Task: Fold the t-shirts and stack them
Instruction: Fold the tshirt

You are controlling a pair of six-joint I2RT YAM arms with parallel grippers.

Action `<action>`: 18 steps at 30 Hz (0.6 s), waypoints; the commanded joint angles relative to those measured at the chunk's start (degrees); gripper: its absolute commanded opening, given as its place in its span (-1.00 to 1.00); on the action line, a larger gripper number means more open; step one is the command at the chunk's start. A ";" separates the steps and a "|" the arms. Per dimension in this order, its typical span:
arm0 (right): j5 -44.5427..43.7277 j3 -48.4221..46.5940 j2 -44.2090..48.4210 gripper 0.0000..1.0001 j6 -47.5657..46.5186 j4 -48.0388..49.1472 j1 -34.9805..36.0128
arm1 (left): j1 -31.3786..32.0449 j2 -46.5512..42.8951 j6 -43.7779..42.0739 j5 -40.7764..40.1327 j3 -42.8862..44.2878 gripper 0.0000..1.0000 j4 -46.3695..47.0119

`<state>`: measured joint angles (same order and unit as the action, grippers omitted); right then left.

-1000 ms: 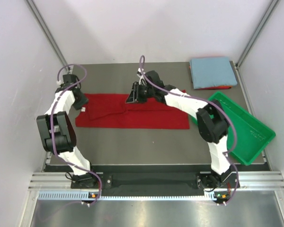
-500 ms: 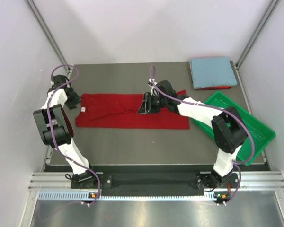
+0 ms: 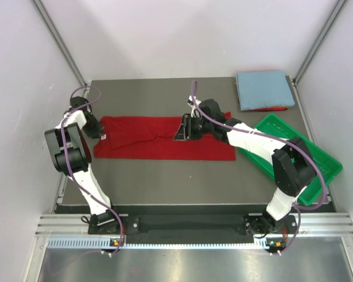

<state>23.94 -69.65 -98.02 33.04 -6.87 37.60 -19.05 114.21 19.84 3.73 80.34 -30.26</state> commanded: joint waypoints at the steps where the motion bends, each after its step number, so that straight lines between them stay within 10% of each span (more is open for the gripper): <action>1: -0.74 -0.49 3.44 -0.17 -1.75 1.16 -0.34 | -0.11 3.73 -0.50 -5.11 3.06 -0.55 -0.94; 5: -1.09 -0.05 3.71 -0.17 -1.40 1.69 -0.34 | -0.11 6.02 -0.06 -6.54 7.71 -1.00 -1.91; 18: -4.17 -2.77 2.13 -0.17 -0.87 0.81 -0.60 | 0.94 16.82 2.40 -6.63 20.98 -1.00 -2.16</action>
<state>20.95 -69.76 -97.47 32.69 -7.05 37.56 -18.39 127.00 21.52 -1.15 99.07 -30.72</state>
